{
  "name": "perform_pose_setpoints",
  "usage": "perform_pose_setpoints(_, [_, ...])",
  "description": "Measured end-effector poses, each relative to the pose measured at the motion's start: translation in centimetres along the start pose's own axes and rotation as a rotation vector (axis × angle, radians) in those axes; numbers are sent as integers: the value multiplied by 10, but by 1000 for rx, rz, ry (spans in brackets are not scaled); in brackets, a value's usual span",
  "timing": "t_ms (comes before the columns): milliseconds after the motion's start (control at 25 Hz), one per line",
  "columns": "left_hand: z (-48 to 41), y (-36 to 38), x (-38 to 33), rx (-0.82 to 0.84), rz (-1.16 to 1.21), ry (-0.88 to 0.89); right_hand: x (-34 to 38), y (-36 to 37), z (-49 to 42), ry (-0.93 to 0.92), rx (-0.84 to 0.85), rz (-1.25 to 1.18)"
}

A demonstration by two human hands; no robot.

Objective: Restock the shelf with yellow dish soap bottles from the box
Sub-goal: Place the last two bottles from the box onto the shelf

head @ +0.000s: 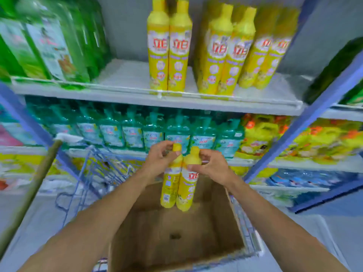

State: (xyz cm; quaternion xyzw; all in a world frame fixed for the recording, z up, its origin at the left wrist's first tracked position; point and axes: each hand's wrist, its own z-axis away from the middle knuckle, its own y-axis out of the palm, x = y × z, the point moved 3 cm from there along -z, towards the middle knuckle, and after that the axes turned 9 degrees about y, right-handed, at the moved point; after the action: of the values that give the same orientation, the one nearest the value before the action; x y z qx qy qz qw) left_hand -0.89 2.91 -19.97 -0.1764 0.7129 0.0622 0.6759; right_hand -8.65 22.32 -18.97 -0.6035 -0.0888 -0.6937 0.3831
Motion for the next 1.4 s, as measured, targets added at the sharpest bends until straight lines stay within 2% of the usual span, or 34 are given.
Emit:
perform_pose_setpoints(80, [-23,9,-68,7,-18,157,52,-43,15,-122,-109,37])
perform_pose_setpoints(240, [-57,32,-178,-34,22,350,137,-122,36,-303,-277,36])
perform_pose_setpoints(400, [-83,64,-270,-68,45,489,207,-193,56,-446,-328,27])
perform_pose_setpoints(600, [-139,114,-343,-152,29,589,248,-288,48,-527,-365,29])
perform_pose_setpoints(840, [-191,175,-352,-246,39,587,239,-358,4,-541,-362,76])
perform_pose_setpoints(1160, [-241,210,-324,-326,-79,471,205,-389,-43,-461,-376,88])
perform_pose_setpoints(1320, [-247,220,-303,-309,-124,493,177,-389,-53,-402,-352,34])
perform_pose_setpoints(1400, [-245,220,-302,-240,-113,518,167,-391,-57,-400,-340,-59])
